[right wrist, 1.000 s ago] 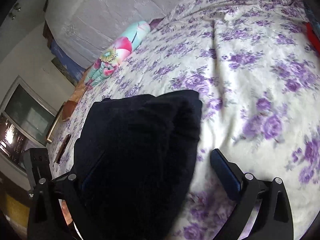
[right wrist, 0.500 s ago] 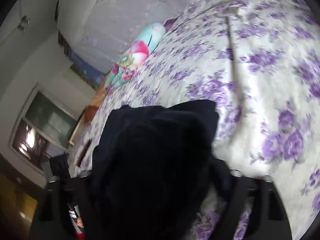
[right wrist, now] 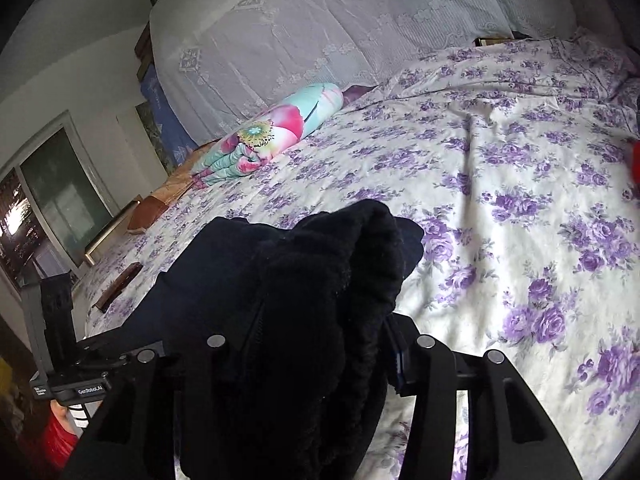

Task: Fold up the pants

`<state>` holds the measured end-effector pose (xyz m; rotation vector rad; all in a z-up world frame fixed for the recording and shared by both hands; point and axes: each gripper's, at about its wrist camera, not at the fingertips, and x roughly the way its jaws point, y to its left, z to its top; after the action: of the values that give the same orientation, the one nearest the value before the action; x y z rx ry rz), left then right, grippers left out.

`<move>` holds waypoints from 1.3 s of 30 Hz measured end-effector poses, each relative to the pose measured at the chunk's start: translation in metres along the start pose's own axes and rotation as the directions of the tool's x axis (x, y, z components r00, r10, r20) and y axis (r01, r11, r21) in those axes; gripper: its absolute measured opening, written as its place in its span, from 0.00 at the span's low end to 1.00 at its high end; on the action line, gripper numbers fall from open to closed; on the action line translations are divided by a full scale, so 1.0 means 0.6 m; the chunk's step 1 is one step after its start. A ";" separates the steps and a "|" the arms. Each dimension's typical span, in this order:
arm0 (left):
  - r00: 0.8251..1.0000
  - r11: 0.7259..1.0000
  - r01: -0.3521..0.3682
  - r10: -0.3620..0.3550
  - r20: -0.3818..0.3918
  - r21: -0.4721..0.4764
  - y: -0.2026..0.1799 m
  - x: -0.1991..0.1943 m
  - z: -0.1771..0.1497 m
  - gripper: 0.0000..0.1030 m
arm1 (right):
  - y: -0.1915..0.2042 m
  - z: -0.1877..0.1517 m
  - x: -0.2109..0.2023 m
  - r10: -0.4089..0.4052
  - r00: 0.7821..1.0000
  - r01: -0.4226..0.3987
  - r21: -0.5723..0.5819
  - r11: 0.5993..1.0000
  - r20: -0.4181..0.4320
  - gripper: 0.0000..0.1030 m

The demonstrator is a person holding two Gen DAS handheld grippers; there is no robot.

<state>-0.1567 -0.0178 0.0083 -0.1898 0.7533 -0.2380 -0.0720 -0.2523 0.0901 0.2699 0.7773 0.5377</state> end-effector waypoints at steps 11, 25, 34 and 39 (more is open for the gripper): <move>0.969 0.952 0.216 -0.237 -0.076 -0.215 0.076 0.014 -0.012 0.50 | -0.020 -0.002 0.013 0.029 0.999 -0.026 0.064 0.998 -0.046 0.49; 0.997 0.999 0.005 -0.007 0.079 0.037 -0.009 -0.059 0.007 0.21 | 0.033 -0.009 -0.037 -0.024 0.996 0.031 -0.083 0.996 0.085 0.47; 0.993 0.992 0.000 -0.015 0.113 0.127 -0.038 -0.039 0.132 0.20 | 0.076 0.106 -0.035 -0.094 0.993 0.107 -0.226 0.968 0.068 0.46; 0.983 0.988 -0.042 0.014 0.181 0.150 -0.047 0.017 0.266 0.20 | 0.042 0.233 0.008 -0.136 0.982 0.161 -0.201 0.966 0.134 0.46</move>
<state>-0.0428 -0.0340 0.1232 -0.0537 0.5552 -0.2473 0.0233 -0.2337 0.1941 0.0458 0.6128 0.4531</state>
